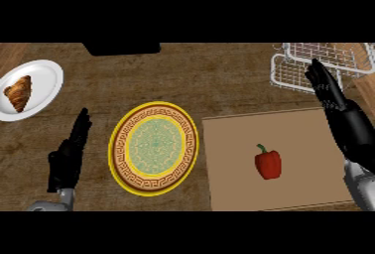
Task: Pick the bell pepper from the tray and place it in the tiered basket
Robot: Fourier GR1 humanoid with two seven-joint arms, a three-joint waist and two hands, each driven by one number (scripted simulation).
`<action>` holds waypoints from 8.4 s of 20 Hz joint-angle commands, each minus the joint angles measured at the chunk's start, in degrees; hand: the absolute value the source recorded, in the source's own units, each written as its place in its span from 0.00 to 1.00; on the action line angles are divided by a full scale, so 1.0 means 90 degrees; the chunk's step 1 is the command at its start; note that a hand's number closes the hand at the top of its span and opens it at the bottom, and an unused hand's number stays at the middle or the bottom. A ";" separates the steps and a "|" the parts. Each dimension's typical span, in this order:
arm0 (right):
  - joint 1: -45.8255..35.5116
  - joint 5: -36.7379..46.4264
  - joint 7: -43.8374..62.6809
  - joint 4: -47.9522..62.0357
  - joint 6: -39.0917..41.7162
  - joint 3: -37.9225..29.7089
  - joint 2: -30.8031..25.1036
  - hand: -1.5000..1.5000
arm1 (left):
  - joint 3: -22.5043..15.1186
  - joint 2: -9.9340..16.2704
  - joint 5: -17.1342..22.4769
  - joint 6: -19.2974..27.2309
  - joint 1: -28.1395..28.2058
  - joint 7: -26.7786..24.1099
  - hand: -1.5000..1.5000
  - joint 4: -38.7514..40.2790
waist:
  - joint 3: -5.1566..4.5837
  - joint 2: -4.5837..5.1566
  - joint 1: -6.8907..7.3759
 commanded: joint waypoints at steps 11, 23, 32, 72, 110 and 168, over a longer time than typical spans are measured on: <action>0.1539 0.0175 0.1191 -0.0247 -0.4127 -0.2936 0.1196 0.00 | -0.0011 -0.0555 0.0191 0.0219 0.0722 0.0206 0.50 0.0378 | -0.0080 -0.0179 -0.0136; 0.5162 0.1793 0.3276 -0.3329 -0.2837 -0.0939 0.0534 0.00 | -0.0175 -0.0491 0.0091 0.0008 0.0855 0.0290 0.50 0.0038 | -0.0123 -0.0114 0.0292; 0.5509 0.4374 0.6586 -0.4567 -0.1853 -0.0416 -0.0746 0.00 | -0.0153 -0.0481 0.0081 -0.0111 0.0343 0.0458 0.50 0.0164 | -0.0139 -0.0033 0.0468; 0.0834 0.7669 1.0095 -0.0753 0.2044 0.0868 0.3089 0.00 | -0.0076 -0.0739 -0.0116 -0.0158 0.0526 0.0465 0.50 0.0274 | -0.0083 -0.0113 0.0390; 0.0784 0.8072 0.7899 0.1293 0.1323 0.0280 0.2831 1.00 | -0.0047 -0.1111 -0.0617 -0.0223 0.0683 0.0698 0.50 -0.0142 | -0.0078 -0.0122 0.0370; -0.4603 0.4525 -0.0171 0.6871 0.1645 -0.2485 -0.2385 1.00 | 0.0441 -0.1174 -0.0622 -0.0693 0.0326 0.0377 0.50 0.0454 | -0.0074 -0.0043 0.0571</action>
